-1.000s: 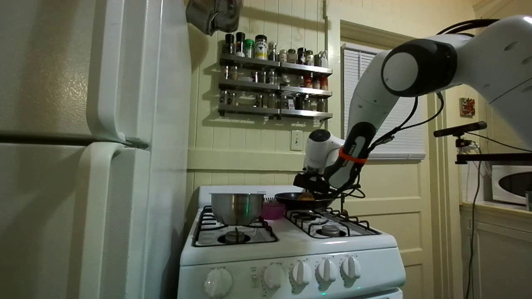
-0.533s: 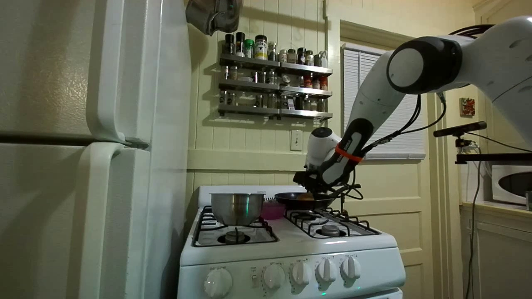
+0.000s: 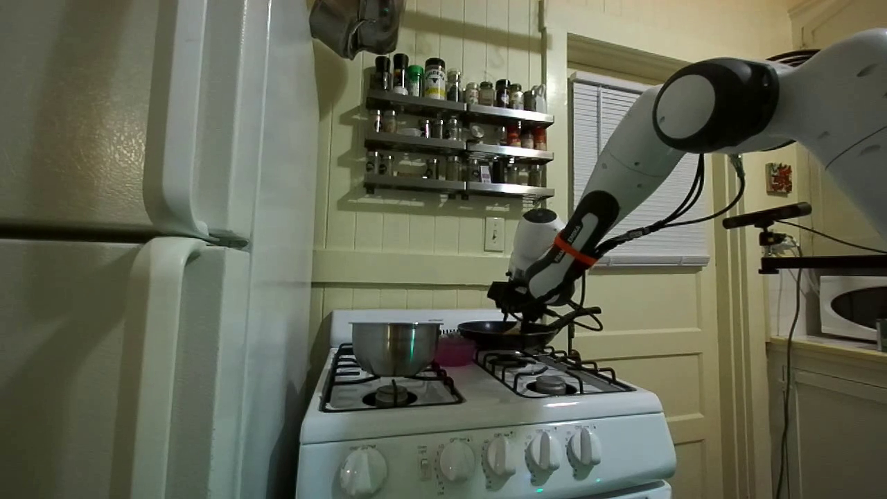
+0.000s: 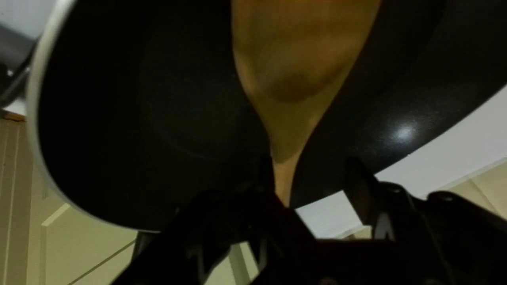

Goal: Use the cooking stick to stir the contents of the black pan

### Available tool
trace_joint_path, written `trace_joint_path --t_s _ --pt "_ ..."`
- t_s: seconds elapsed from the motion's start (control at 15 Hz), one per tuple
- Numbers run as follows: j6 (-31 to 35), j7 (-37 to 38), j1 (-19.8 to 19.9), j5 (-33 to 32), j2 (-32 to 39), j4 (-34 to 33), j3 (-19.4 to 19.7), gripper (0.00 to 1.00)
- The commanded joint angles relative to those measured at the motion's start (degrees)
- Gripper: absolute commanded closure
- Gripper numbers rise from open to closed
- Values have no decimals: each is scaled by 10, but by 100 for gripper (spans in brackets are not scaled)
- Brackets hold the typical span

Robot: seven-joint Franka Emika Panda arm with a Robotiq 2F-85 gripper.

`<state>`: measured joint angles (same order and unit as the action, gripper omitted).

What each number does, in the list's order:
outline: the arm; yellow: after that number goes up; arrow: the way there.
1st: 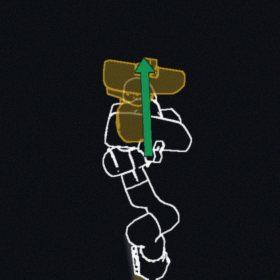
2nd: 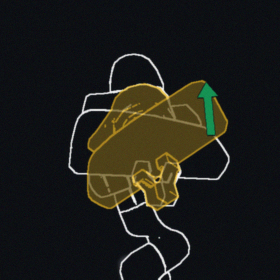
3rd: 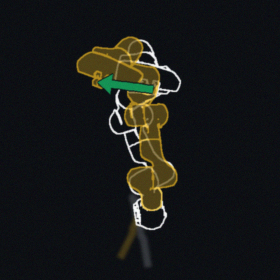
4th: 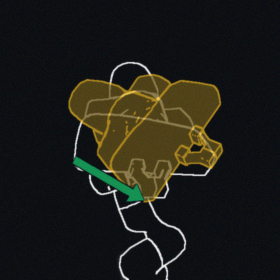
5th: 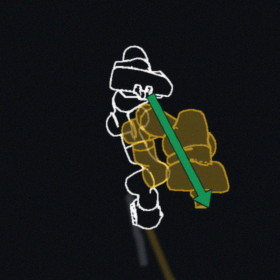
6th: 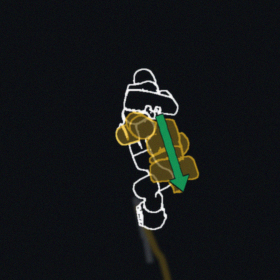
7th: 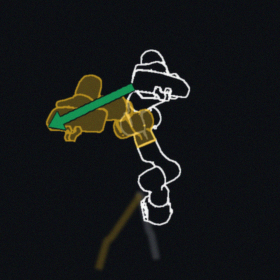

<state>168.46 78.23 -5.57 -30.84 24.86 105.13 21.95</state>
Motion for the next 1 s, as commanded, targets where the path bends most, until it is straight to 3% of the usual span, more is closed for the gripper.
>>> trace_joint_path --t_s 0.0,0.2,0.47,0.6,0.73,0.8,0.93 --pt "-29 -136 80 87 -100 56 -130 19" --pt "-26 -259 145 199 -181 99 -254 0" --pt "-47 -408 231 387 -255 105 -435 0" --pt "-68 -473 211 479 -249 60 -452 0" --pt "-107 -553 183 570 -244 11 -441 0" --pt "-66 -486 125 501 -255 53 -379 0" --pt "-90 -525 120 542 -253 25 -379 0"
